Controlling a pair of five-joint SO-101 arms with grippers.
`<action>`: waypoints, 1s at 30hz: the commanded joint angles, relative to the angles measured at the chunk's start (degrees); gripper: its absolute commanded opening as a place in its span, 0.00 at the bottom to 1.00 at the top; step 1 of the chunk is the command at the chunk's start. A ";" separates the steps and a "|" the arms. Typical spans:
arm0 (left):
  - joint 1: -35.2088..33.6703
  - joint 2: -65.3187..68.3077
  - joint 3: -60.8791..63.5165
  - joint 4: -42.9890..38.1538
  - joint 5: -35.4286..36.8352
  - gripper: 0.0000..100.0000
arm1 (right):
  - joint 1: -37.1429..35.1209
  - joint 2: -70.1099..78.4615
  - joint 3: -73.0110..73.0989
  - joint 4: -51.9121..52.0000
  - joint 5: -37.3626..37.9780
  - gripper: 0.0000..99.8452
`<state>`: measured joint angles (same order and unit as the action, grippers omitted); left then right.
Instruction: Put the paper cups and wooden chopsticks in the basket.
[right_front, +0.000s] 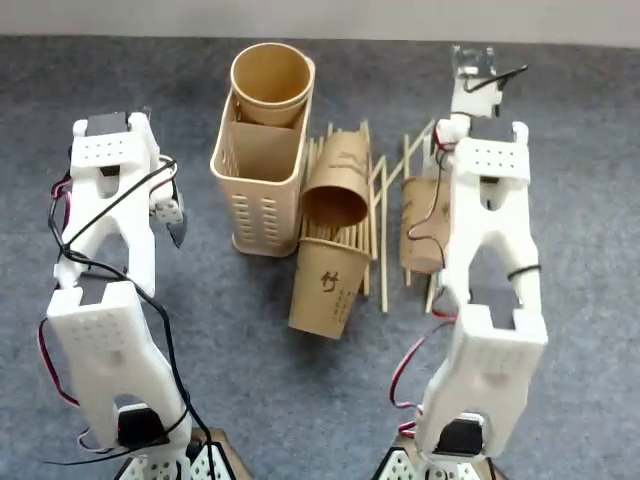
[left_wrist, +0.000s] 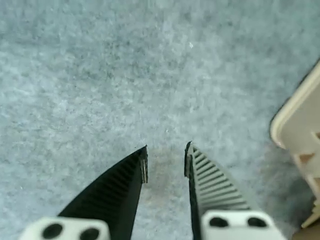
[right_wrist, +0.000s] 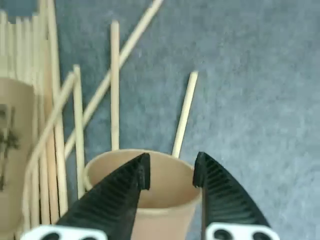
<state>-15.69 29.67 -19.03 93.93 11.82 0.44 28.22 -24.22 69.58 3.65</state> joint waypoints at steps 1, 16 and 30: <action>-0.40 -3.03 -0.13 -1.41 2.20 0.14 | 0.92 2.24 -10.77 13.23 2.37 0.16; -0.57 -3.12 -0.13 -1.49 3.16 0.14 | 14.11 1.80 -20.53 31.60 16.97 0.16; -0.66 -3.21 -0.04 -1.23 3.16 0.14 | 4.70 -1.89 -16.75 22.46 -3.43 0.16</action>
<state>-15.69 29.67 -18.95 92.97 14.46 7.47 30.33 -38.29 96.22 5.32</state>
